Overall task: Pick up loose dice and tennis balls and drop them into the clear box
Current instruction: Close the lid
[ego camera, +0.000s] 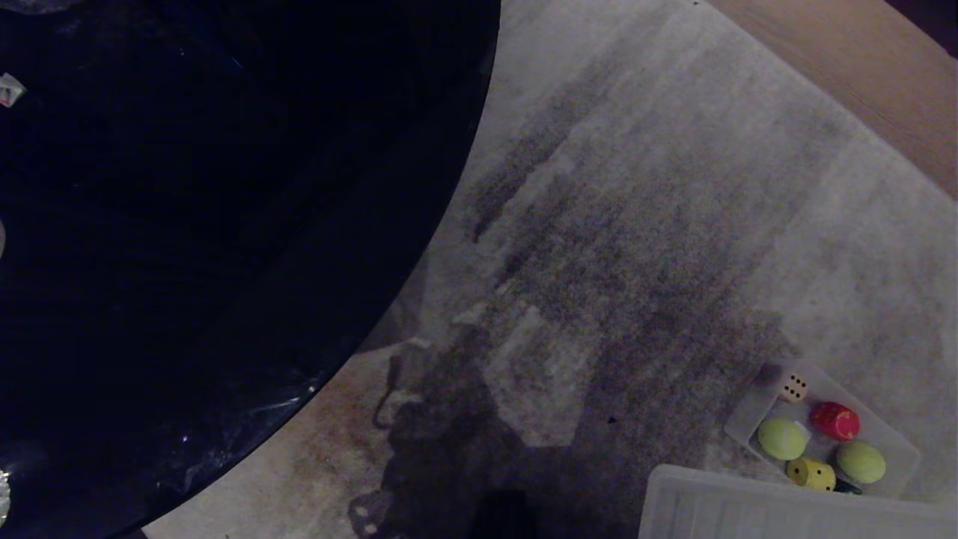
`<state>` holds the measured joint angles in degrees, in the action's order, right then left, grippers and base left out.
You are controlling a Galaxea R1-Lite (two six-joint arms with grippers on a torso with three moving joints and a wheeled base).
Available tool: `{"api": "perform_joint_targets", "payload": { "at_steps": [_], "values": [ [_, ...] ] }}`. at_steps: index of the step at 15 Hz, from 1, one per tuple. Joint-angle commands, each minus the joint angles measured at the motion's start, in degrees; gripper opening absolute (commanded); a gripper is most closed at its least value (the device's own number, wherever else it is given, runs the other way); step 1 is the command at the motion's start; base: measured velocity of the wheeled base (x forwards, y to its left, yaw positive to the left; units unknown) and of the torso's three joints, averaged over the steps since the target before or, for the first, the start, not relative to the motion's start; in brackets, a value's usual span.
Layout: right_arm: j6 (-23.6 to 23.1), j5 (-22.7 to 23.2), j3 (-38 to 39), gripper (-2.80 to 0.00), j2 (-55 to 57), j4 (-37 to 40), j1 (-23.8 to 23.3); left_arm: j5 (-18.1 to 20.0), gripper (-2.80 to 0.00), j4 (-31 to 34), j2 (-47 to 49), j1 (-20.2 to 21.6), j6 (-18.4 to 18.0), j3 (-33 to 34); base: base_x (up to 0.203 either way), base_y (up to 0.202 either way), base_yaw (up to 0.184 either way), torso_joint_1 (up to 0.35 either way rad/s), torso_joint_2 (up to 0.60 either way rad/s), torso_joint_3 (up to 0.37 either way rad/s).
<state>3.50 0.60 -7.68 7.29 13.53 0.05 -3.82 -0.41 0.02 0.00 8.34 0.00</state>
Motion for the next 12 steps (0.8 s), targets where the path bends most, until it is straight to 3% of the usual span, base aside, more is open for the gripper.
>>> {"api": "perform_joint_targets", "payload": {
  "at_steps": [1, 12],
  "values": [
    [-2.91, 0.21, 4.26, -2.80, -7.56, -5.11, 0.40, -0.05, -2.80, -0.02, 0.06, 0.00, 0.09, 0.09, 0.000, 0.000, 0.000, 0.000, 0.00, 0.000],
    [-3.50, 0.28, 4.61, -2.80, -7.29, -5.80, 0.48, -0.05, -2.80, -0.02, 0.06, 0.00, 0.09, 0.09, 0.000, 0.000, 0.000, 0.000, 0.00, 0.000]
  ]
}}
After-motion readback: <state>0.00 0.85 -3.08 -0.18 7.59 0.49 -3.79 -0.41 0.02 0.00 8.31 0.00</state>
